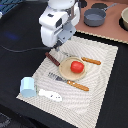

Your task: Interact with the objects in diverse but meaningful ways.

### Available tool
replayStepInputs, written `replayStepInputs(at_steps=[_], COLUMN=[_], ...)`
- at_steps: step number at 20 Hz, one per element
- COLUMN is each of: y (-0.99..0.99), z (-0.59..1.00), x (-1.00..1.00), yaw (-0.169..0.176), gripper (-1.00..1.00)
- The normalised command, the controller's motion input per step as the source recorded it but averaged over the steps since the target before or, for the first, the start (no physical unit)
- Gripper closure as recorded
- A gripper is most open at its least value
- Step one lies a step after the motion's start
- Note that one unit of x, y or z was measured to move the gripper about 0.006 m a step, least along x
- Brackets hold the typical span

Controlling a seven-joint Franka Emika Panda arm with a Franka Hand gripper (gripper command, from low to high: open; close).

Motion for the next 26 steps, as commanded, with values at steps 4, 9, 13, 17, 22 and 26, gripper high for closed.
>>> replayStepInputs(at_steps=[4,9,13,17,22,26], y=[-0.18,-0.06,-0.01,-0.02,0.0,0.0], z=[-0.64,-0.67,-0.63,-0.5,-0.24,-0.19], x=[-0.32,-0.22,-0.2,-0.24,-0.09,-0.07], yaw=[-0.041,-0.027,-0.007,-0.001,0.0,0.007], gripper=[-1.0,-1.0,1.0,1.0,1.0,1.0])
